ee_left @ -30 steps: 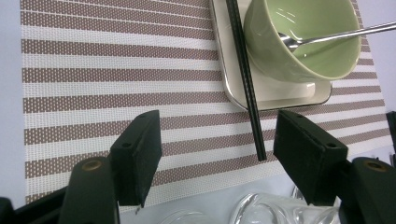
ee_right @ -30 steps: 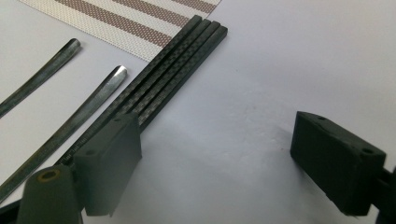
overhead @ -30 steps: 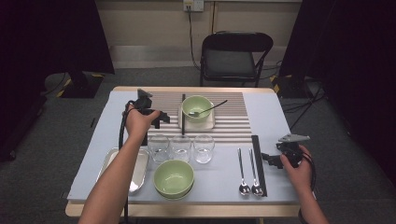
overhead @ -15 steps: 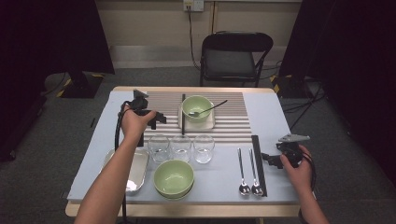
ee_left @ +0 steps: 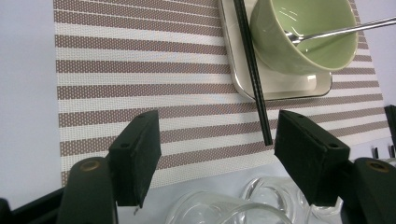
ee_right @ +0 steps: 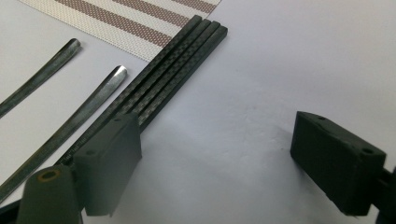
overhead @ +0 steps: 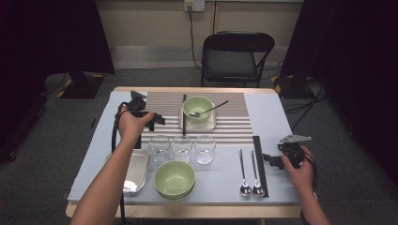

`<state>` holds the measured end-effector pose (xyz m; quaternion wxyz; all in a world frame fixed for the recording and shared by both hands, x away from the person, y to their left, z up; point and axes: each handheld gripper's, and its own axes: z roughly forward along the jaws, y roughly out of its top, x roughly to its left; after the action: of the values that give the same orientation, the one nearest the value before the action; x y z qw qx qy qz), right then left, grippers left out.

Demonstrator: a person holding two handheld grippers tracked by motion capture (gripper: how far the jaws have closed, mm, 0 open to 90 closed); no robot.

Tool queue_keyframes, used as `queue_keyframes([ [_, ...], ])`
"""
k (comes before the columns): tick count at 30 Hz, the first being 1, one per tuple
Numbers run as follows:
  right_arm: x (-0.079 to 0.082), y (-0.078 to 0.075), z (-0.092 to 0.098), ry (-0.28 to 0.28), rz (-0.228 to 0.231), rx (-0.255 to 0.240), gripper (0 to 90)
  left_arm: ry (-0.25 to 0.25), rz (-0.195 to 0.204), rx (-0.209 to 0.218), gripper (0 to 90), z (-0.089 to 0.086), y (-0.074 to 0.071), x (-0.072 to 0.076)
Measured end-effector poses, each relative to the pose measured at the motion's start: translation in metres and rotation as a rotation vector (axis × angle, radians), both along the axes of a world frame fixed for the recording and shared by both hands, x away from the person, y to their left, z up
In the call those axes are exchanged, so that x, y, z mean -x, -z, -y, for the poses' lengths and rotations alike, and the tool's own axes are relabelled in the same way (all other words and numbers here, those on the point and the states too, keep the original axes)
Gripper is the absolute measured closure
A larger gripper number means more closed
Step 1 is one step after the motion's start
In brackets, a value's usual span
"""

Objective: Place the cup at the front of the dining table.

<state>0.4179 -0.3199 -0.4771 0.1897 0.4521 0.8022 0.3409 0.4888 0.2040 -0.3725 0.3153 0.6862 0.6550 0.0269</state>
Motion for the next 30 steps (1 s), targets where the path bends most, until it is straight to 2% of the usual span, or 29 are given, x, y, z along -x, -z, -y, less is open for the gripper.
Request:
queue_keyframes([
  [12, 0.0, 0.0, 0.0, 0.002, -0.001, 0.0, 15.4, -0.002, 0.001, 0.011, 31.5, -0.009, 0.003, 0.007],
  [20, 0.0, 0.0, 0.0, 0.0, 0.0, 0.0, 15.4, 0.006, -0.007, -0.002, 31.4, -0.012, 0.004, 0.011],
  [23, 0.0, 0.0, 0.0, 0.001, 0.0, 0.0, 15.4, -0.002, 0.003, 0.01, 31.4, -0.012, 0.003, 0.012],
  [30, 0.0, 0.0, 0.0, 0.002, -0.001, 0.0, 15.4, 0.028, -0.002, -0.001, 31.4, -0.011, 0.001, 0.015],
])
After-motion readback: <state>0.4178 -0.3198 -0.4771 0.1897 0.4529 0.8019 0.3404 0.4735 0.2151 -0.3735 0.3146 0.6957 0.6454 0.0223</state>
